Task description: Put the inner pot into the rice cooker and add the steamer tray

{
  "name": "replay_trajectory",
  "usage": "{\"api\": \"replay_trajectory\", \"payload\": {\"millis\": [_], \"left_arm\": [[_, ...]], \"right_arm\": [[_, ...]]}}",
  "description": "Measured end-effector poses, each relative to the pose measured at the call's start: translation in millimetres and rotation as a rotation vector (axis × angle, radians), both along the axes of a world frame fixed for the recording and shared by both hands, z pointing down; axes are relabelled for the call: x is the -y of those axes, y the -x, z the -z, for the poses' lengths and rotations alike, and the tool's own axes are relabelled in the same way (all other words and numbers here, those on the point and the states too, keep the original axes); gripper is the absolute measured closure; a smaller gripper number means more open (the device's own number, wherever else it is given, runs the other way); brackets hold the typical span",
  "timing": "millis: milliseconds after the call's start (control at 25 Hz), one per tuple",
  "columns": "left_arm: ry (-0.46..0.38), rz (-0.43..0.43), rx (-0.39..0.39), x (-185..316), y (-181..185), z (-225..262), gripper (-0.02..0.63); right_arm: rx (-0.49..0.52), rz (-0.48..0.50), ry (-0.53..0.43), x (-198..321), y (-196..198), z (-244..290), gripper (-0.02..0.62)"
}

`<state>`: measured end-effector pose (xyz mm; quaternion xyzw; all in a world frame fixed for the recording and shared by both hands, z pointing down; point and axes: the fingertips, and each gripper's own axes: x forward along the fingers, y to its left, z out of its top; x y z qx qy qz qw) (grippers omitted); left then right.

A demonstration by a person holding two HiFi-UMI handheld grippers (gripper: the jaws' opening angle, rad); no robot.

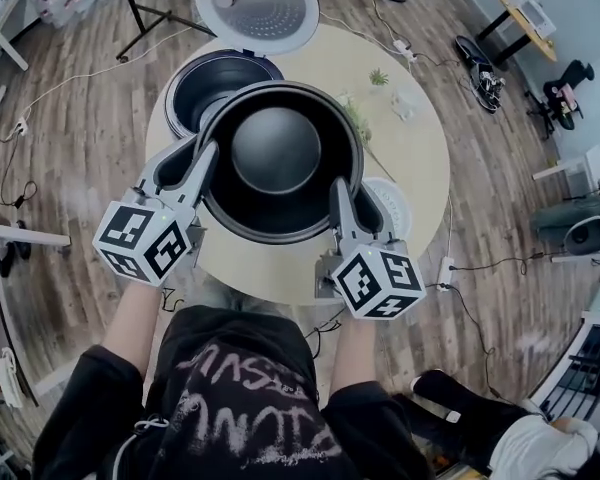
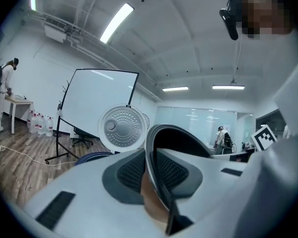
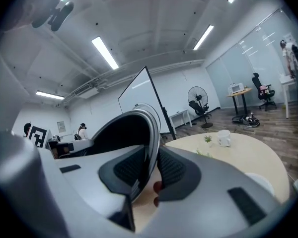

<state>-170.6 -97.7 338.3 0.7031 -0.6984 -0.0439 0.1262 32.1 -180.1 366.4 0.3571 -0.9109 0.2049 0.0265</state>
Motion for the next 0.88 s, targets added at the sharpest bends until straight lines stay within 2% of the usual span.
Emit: {"api": "replay_trajectory", "payload": {"millis": [320, 560, 720, 880], "left_arm": [[-0.085, 0.074, 0.008, 18.1, 60.7, 49.4, 0.529], [-0.109, 0.112, -0.003, 32.0, 111.2, 63.4, 0.529], [-0.095, 0.132, -0.033, 46.2, 133.1, 54.1, 0.528], [-0.045, 0.141, -0.063, 61.5, 158.4, 38.2, 0.528]], "right_arm": [[0.025, 0.064, -0.05, 38.7, 69.5, 49.5, 0.514], [0.008, 0.087, -0.056, 61.2, 123.4, 67.8, 0.518], [-0.024, 0.107, -0.053, 78.6, 146.8, 65.2, 0.518], [-0.068, 0.124, 0.01, 94.1, 172.9, 47.0, 0.517]]}}
